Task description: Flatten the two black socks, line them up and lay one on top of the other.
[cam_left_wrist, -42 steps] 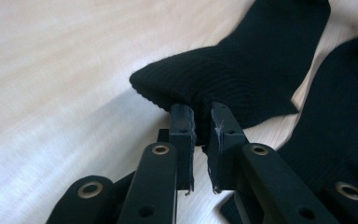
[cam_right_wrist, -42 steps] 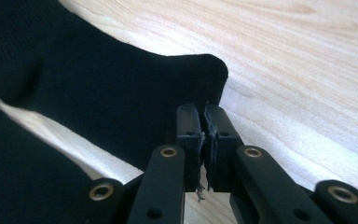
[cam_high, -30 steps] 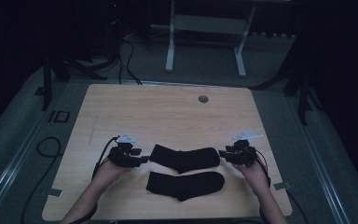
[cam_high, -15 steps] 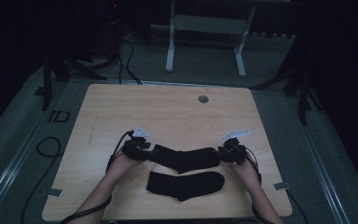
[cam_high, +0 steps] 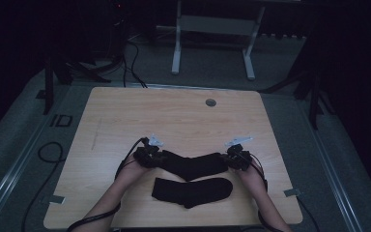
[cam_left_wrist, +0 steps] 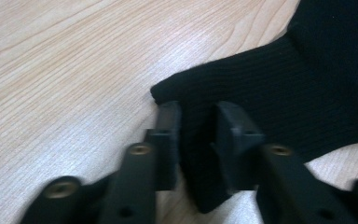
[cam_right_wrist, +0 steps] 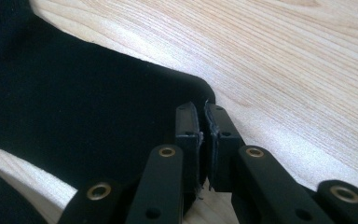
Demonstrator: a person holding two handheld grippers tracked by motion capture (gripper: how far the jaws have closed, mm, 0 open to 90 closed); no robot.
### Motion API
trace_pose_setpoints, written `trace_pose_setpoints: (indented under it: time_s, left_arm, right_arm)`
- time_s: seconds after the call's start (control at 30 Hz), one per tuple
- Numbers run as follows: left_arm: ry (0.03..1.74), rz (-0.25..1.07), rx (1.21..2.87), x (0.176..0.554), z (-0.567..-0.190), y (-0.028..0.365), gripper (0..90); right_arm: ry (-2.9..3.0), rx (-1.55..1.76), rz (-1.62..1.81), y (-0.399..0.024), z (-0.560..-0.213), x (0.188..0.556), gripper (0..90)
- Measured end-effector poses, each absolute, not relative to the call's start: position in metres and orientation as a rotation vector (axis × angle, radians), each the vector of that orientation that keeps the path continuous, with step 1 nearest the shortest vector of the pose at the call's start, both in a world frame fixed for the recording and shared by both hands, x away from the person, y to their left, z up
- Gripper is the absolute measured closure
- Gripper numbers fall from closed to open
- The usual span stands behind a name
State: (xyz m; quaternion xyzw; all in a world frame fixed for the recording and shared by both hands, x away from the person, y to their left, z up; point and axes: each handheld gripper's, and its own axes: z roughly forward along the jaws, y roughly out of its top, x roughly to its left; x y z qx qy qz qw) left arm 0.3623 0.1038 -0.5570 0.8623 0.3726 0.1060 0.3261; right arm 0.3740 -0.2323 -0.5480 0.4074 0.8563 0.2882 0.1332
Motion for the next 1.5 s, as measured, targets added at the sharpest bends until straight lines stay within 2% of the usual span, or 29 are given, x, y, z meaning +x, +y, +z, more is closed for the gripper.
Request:
trace_pose_setpoints:
  time_s: [0.07,0.17,0.3,0.53,0.7,0.93,1.13,1.27,1.5]
  left_arm:
    - [0.983,0.284,2.254,0.361,-0.556,0.102,81.5]
    - [0.991,0.292,2.23,0.359,-0.554,0.103,84.5]
    - [1.0,0.294,2.161,0.356,-0.539,0.111,85.2]
    - [0.975,0.303,2.09,0.344,-0.503,0.131,85.2]
    - [0.924,0.299,2.092,0.323,-0.483,0.136,85.2]
    - [0.894,0.277,2.082,0.289,-0.47,0.136,85.2]
    - [0.889,0.206,2.084,0.262,-0.481,0.13,85.1]
    - [0.904,0.214,2.109,0.252,-0.497,0.125,85.1]
    - [0.941,0.181,2.174,0.256,-0.532,0.116,84.9]
  right_arm:
    - [2.485,1.174,0.835,-0.232,-0.548,0.374,85.4]
    - [2.475,1.167,0.837,-0.23,-0.546,0.373,86.2]
    - [2.46,1.152,0.897,-0.231,-0.534,0.371,86.3]
    - [2.409,1.093,1.035,-0.233,-0.492,0.36,86.3]
    - [2.405,1.028,1.081,-0.235,-0.469,0.342,86.3]
    - [2.415,0.989,1.109,-0.245,-0.459,0.31,86.2]
    - [2.436,0.999,1.125,-0.255,-0.461,0.283,86.1]
    - [2.473,1.035,1.102,-0.257,-0.477,0.272,86.1]
    - [2.534,1.092,0.987,-0.255,-0.514,0.278,86.1]
